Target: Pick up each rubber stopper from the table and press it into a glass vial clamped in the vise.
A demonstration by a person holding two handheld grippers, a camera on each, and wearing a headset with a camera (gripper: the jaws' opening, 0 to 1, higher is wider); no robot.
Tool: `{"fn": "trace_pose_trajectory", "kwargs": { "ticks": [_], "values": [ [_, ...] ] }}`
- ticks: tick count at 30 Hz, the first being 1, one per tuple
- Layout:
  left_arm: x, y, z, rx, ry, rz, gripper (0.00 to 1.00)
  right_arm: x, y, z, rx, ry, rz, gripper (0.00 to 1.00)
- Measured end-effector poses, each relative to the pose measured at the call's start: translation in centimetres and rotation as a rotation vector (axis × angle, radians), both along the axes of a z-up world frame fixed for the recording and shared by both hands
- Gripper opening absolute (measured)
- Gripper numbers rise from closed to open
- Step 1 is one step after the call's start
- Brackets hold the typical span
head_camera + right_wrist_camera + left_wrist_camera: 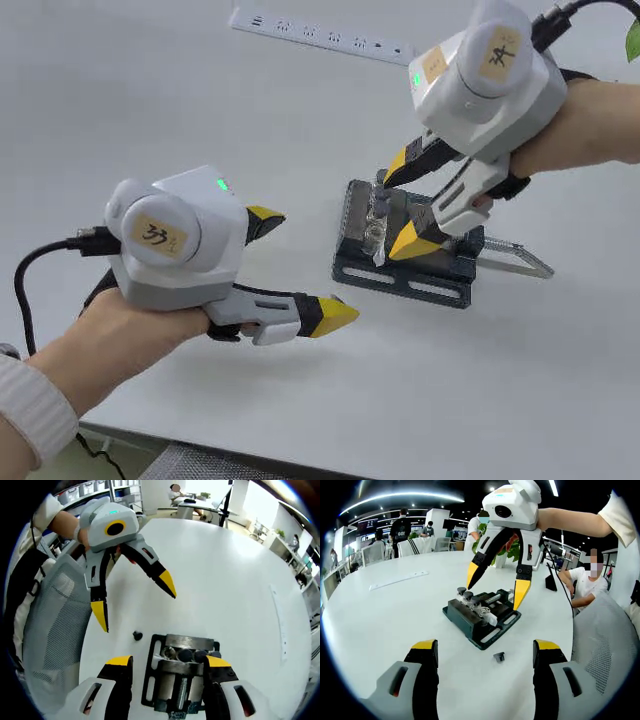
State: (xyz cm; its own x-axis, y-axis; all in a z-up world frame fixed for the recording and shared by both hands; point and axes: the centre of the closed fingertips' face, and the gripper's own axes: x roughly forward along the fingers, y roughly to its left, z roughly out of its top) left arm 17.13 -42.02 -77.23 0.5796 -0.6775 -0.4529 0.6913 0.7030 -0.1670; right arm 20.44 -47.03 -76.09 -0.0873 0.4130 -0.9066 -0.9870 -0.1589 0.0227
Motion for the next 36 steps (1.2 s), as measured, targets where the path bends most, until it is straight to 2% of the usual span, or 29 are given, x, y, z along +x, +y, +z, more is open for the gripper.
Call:
{"fn": "trace_pose_trajectory", "kwargs": {
  "ticks": [3, 9, 20, 29, 32, 35, 36],
  "values": [
    [0.0, 0.1, 0.1, -0.001, 0.001, 0.002, 0.76, -0.2, 0.0, 0.1, 0.044, 0.007, -0.028, 0.59],
    [-0.4, 0.1, 0.0, 0.007, 0.008, -0.002, 0.76, -0.7, -1.2, 0.0, 0.074, 0.002, -0.069, 0.76],
    [-0.9, 0.2, -0.5, 0.03, 0.027, 0.0, 0.7, -1.9, -3.0, -0.4, 0.145, -0.005, -0.175, 0.95],
    [-1.4, -0.1, -1.4, 0.063, 0.059, 0.001, 0.6, -2.9, -4.0, -0.1, 0.195, 0.004, -0.228, 0.94],
    [-1.7, -0.4, -1.9, 0.085, 0.066, -0.005, 0.57, -3.3, -4.3, 0.0, 0.215, 0.005, -0.24, 0.93],
    [-2.1, -0.7, -2.4, 0.108, 0.082, -0.014, 0.5, -3.8, -4.6, -0.1, 0.223, 0.008, -0.25, 0.92],
    [-2.3, -0.7, -2.6, 0.128, 0.09, -0.02, 0.48, -3.8, -4.7, -0.1, 0.225, 0.008, -0.251, 0.92]
  ]
}}
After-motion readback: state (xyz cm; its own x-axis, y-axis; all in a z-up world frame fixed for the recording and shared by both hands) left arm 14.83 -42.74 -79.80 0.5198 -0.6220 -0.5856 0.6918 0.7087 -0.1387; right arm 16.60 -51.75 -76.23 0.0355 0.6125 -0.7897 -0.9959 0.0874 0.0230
